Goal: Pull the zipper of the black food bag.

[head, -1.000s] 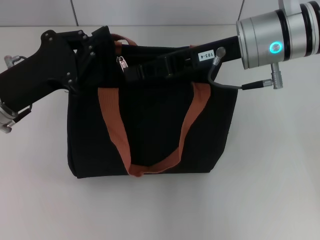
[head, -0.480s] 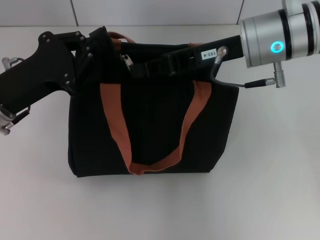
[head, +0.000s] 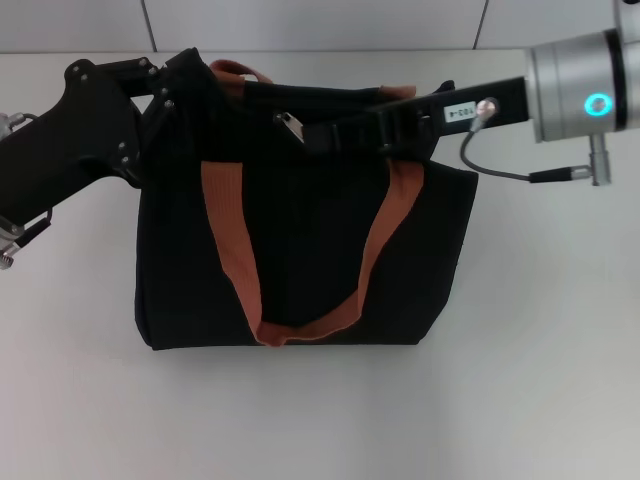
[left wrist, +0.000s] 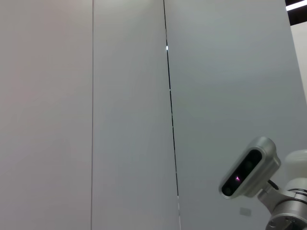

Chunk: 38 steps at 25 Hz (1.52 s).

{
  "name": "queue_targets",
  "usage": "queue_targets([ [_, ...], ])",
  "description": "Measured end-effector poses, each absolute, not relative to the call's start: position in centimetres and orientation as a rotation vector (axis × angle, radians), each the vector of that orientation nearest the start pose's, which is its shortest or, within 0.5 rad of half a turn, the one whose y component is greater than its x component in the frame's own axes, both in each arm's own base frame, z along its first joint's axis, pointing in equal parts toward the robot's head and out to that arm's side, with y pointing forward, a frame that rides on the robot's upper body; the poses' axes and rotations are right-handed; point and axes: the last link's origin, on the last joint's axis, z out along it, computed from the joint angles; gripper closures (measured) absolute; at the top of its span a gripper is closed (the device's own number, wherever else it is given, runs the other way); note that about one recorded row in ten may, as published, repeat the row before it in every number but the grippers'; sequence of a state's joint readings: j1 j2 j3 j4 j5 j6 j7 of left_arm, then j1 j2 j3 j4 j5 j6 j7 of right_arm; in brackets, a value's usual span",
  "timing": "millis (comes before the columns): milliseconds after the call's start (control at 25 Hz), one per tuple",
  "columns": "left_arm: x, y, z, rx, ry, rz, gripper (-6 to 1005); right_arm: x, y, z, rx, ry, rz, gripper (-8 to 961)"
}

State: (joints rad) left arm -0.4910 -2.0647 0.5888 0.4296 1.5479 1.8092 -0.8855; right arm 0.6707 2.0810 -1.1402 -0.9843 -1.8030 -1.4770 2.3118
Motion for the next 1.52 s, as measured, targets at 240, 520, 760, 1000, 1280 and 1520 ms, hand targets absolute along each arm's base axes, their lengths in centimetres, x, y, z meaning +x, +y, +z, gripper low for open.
queue_targets([
  [240,-24.2,31.0,3.3,-2.294,-0.108,-1.301,894,14.8,36.0,0.8,-2.778,1.218,0.690,954],
  [520,-24.3,31.2,3.4,-2.289,-0.112,-1.291,892,17.1,35.2,2.8,-2.688,1.257,0.726,954],
  [760,-24.3,31.3,3.4,-2.286,-0.113,-1.287,890,18.7,34.6,4.3,-2.619,1.277,0.744,955],
  [1000,-24.2,31.5,3.4,-2.284,-0.116,-1.283,889,19.5,33.5,5.7,-2.628,1.246,0.880,955],
  [1280,-24.2,31.6,3.3,-2.282,-0.118,-1.281,887,20.0,32.9,6.0,-2.640,1.102,1.200,929],
  [1520,-24.3,31.6,3.2,-2.281,-0.135,-1.273,885,21.3,32.0,4.8,-2.709,0.878,1.323,726],
])
